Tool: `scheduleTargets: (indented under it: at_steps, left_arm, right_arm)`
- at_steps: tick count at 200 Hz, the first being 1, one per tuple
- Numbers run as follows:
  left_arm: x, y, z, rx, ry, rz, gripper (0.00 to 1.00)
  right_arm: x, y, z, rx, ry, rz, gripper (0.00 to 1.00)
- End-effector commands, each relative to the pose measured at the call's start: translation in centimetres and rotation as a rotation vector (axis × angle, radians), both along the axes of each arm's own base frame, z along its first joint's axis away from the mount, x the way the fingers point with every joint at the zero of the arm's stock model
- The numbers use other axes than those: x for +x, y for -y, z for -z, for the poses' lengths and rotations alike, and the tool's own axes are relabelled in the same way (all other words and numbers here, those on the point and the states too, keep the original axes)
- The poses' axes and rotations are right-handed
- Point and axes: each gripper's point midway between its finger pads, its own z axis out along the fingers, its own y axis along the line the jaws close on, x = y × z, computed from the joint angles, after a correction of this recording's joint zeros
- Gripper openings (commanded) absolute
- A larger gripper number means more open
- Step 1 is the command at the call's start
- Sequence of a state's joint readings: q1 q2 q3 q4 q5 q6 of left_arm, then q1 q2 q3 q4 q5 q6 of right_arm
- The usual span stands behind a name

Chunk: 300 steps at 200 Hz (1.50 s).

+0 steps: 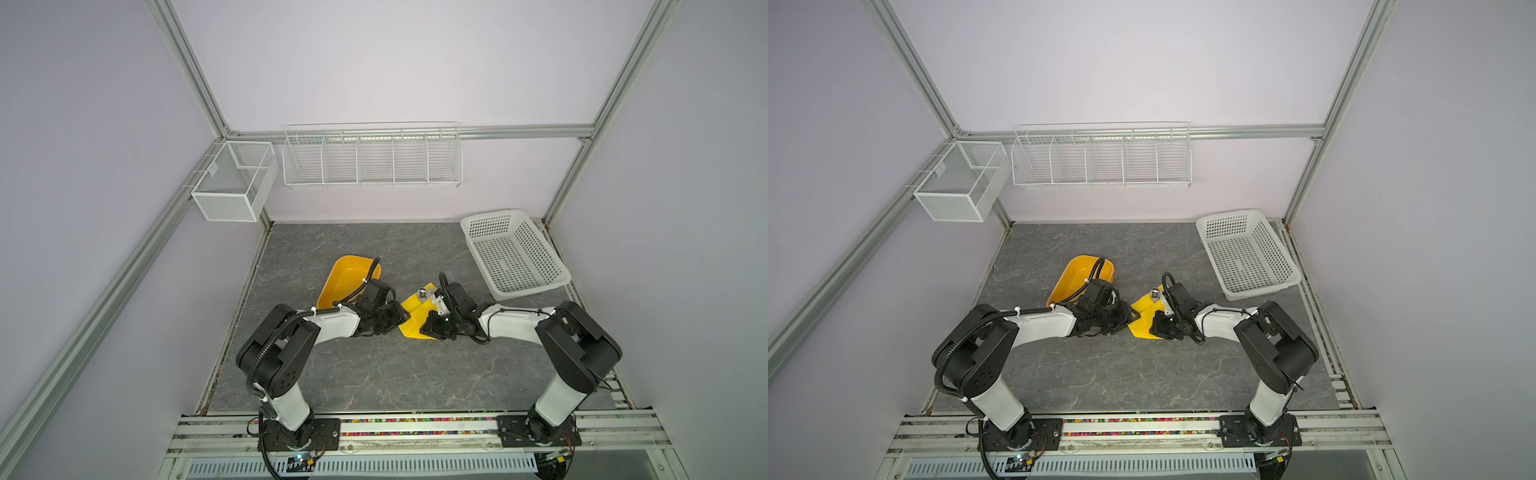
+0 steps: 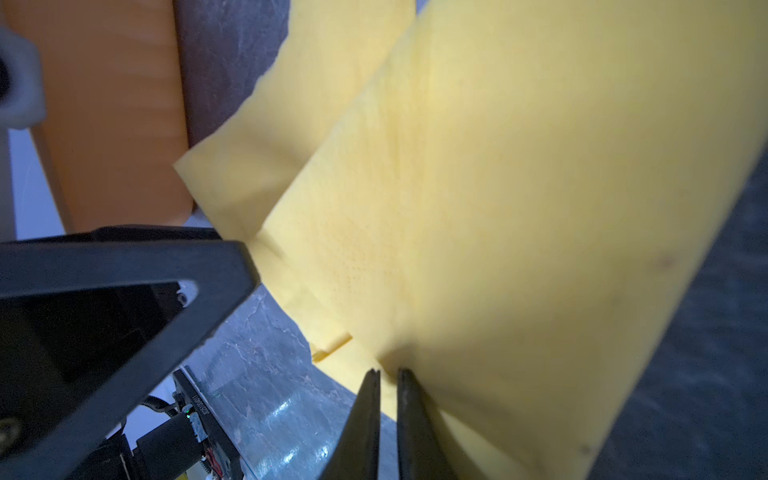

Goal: Place the utensils on the paper napkin and roll it up

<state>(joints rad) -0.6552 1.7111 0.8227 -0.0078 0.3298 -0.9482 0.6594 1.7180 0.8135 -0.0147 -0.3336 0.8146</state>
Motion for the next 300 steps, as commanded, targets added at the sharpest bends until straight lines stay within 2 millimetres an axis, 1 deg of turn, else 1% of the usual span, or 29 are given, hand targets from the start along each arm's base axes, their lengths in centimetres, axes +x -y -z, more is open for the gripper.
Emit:
scheduleTargets:
  at_steps: [1, 25, 41, 67, 104, 121, 146, 186, 202, 227, 246, 276, 300]
  left_arm:
    - [-0.4, 0.0, 1.4, 0.048, -0.034, 0.049, 0.5]
    - [-0.6, 1.0, 1.7, -0.026, -0.05, 0.055, 0.49]
    - [-0.5, 1.5, 1.2, -0.063, -0.038, 0.055, 0.49]
    - [-0.4, 1.5, 0.7, -0.071, -0.023, 0.049, 0.5]
    - [-0.5, 1.0, 2.0, -0.022, -0.061, 0.039, 0.49]
    - [-0.4, 0.1, 2.6, 0.036, -0.068, 0.015, 0.48]
    - [0.0, -1.1, 2.8, 0.138, -0.058, 0.008, 0.49]
    - [1.0, -1.2, 2.9, 0.192, -0.025, 0.027, 0.5]
    - [1.3, -0.6, 2.7, 0.18, -0.007, 0.045, 0.49]
    - [1.2, 1.1, 2.0, 0.077, -0.001, 0.075, 0.47]
    - [0.9, 0.9, 2.0, 0.07, 0.01, 0.068, 0.47]
    - [0.8, 1.4, 1.6, 0.035, 0.026, 0.088, 0.47]
    - [0.5, 1.3, 1.5, 0.028, 0.029, 0.094, 0.49]
  right_arm:
    - [-1.0, 1.6, 1.4, -0.082, -0.039, 0.02, 0.14]
    - [-1.1, 1.5, 1.4, -0.079, -0.04, 0.018, 0.14]
    - [-1.0, 1.4, 1.5, -0.076, -0.041, 0.019, 0.14]
    - [-0.9, 1.2, 1.5, -0.074, -0.044, 0.014, 0.14]
    - [-0.8, 1.1, 1.2, -0.068, -0.039, 0.01, 0.14]
    - [-0.8, 1.1, 1.0, -0.068, -0.036, 0.012, 0.14]
    - [-0.9, 1.2, 1.0, -0.067, -0.034, 0.013, 0.14]
    - [-0.7, 0.9, 0.9, -0.057, -0.032, 0.009, 0.14]
    - [-0.6, 0.8, 0.8, -0.054, -0.029, 0.009, 0.14]
    - [-0.4, 0.6, 0.8, -0.051, -0.031, 0.005, 0.14]
    - [-0.4, 0.7, 0.8, -0.056, -0.03, 0.008, 0.14]
    - [-0.4, 0.5, 1.0, -0.052, -0.038, 0.005, 0.14]
    - [-0.4, 0.5, 0.9, -0.049, -0.036, 0.007, 0.14]
